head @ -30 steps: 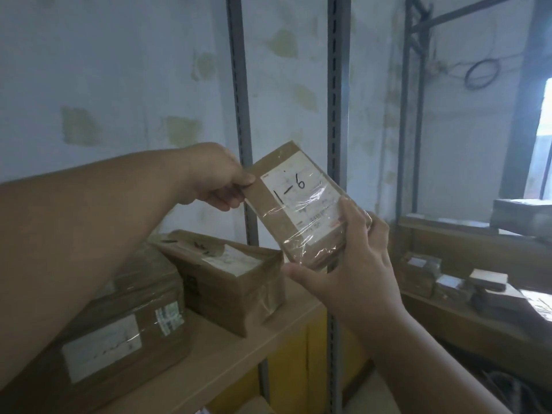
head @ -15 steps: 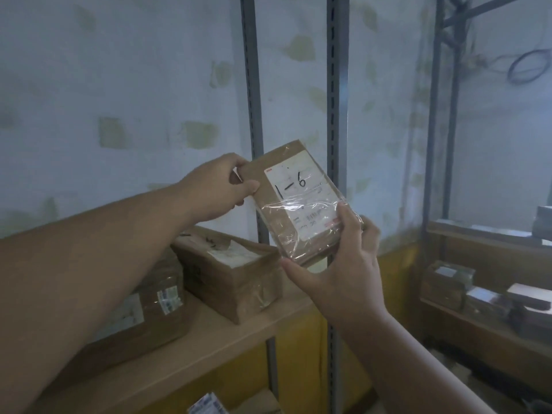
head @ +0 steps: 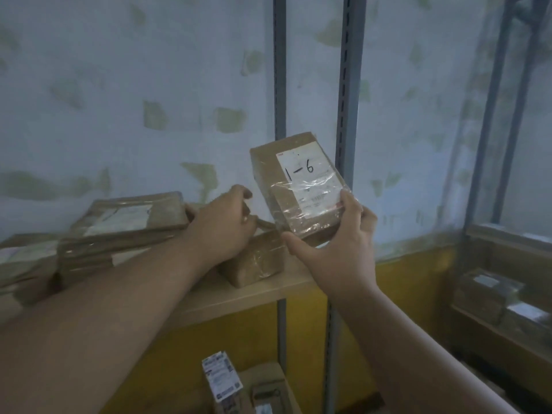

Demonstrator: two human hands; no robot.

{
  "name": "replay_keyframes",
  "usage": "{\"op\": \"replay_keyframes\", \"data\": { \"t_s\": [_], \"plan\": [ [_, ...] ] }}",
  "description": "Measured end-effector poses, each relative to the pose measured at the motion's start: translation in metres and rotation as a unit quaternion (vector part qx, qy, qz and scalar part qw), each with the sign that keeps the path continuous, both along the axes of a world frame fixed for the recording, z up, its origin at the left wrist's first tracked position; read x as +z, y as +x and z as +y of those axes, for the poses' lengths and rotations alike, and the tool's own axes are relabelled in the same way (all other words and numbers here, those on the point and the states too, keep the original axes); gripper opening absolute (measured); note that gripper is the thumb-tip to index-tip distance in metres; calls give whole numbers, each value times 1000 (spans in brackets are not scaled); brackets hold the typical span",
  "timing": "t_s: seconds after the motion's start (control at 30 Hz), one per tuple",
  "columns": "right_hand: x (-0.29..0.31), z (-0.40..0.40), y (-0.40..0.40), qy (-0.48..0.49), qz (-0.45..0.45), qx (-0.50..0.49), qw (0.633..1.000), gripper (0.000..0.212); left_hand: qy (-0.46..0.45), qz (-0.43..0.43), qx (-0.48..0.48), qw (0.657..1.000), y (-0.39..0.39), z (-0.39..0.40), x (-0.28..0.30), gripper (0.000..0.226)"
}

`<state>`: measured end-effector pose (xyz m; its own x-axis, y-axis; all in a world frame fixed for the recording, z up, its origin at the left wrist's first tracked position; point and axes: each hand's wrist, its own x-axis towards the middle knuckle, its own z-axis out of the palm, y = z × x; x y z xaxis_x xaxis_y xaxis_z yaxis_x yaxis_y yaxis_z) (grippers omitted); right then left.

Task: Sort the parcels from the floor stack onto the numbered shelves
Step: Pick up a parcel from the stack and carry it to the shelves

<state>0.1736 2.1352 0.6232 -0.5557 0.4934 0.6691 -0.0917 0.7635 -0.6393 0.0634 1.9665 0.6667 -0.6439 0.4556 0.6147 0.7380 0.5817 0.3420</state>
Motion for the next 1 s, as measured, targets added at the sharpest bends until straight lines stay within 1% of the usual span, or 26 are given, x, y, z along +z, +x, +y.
{"op": "replay_keyframes", "data": {
  "t_s": [0.07, 0.1, 0.17, 0.3, 0.47, 0.6, 0.8, 1.0],
  "plan": [
    [0, 0, 0, -26, -5, 11, 1000, 113, -135, 77, -9, 988, 7, 0, -13, 25],
    [0, -1, 0, -31, -7, 14, 999, 112, -178, 118, -6, 977, 9, 1, -16, 20],
    [1, -1, 0, -42, -10, 15, 999, 111, -220, 163, 30, 961, 11, 0, -12, 21],
    [0, -3, -2, -43, -1, 10, 999, 112, -282, 158, 79, 943, 9, -10, -3, 28],
    [-8, -7, -10, -45, -11, 6, 999, 112, -319, 150, 117, 928, 6, -25, 0, 32],
    [-16, -13, -22, -43, -74, -9, 996, 112, -345, 140, 137, 918, 13, -33, 4, 37],
    [-18, -19, -34, -36, -146, -14, 988, 111, -352, 157, 129, 914, 23, -34, 4, 41],
    [-10, -11, -39, -31, -187, -31, 981, 104, -357, 159, 119, 913, 20, -35, 5, 43]
  ]
}}
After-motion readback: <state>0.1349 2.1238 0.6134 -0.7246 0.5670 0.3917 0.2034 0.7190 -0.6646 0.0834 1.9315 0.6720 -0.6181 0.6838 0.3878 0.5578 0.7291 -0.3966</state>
